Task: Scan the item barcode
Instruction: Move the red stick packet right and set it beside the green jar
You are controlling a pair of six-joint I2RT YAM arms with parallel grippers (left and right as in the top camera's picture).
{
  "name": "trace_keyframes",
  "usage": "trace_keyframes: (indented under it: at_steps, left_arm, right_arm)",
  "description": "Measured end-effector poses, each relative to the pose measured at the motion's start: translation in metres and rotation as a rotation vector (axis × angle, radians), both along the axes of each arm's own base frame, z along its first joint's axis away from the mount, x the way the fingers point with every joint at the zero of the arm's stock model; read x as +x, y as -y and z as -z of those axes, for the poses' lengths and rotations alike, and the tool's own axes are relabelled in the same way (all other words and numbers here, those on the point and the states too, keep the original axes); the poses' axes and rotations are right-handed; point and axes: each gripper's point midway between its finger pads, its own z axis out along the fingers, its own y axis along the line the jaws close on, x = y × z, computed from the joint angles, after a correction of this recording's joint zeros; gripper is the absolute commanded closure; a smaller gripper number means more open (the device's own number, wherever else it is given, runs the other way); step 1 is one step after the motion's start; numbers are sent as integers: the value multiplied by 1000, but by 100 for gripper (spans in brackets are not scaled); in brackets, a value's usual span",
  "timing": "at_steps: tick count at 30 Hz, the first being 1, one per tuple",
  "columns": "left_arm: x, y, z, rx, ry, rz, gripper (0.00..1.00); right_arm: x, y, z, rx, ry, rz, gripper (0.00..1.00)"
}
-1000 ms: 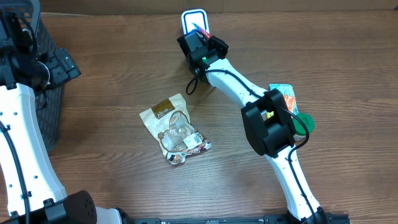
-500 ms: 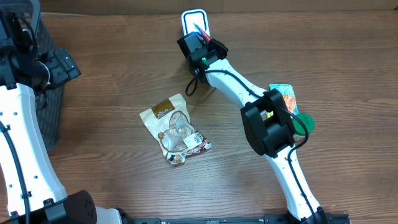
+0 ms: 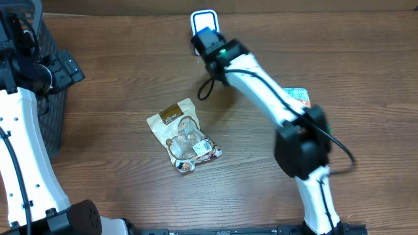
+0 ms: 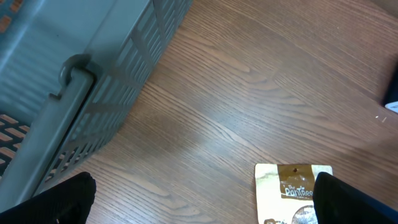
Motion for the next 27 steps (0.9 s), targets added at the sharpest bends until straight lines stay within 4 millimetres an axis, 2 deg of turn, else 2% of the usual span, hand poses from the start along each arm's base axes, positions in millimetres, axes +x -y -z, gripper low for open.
trace_keyframes:
  at_steps: [2,4,6,9,12,17,27]
  left_arm:
    - [0,0,0,0,0,0,0]
    - [0,0,0,0,0,0,0]
    - [0,0,0,0,0,-1,0]
    - [0,0,0,0,0,0,0]
    - [0,0,0,0,0,-1,0]
    - [0,0,0,0,0,0,0]
    - [0,0,0,0,0,0,0]
  right_arm:
    - [-23,6,-21,94,-49,45,92]
    - [-42,16,-29,153,-115,93,92]
    - [-59,29,-24,192,-209,149,92]
    - [-74,45,-10,252,-331,246,96]
    - [-83,63,-4,295,-401,351,96]
    - [-92,83,-3,323,-453,465,96]
    - [-97,93,4,354,-459,611,96]
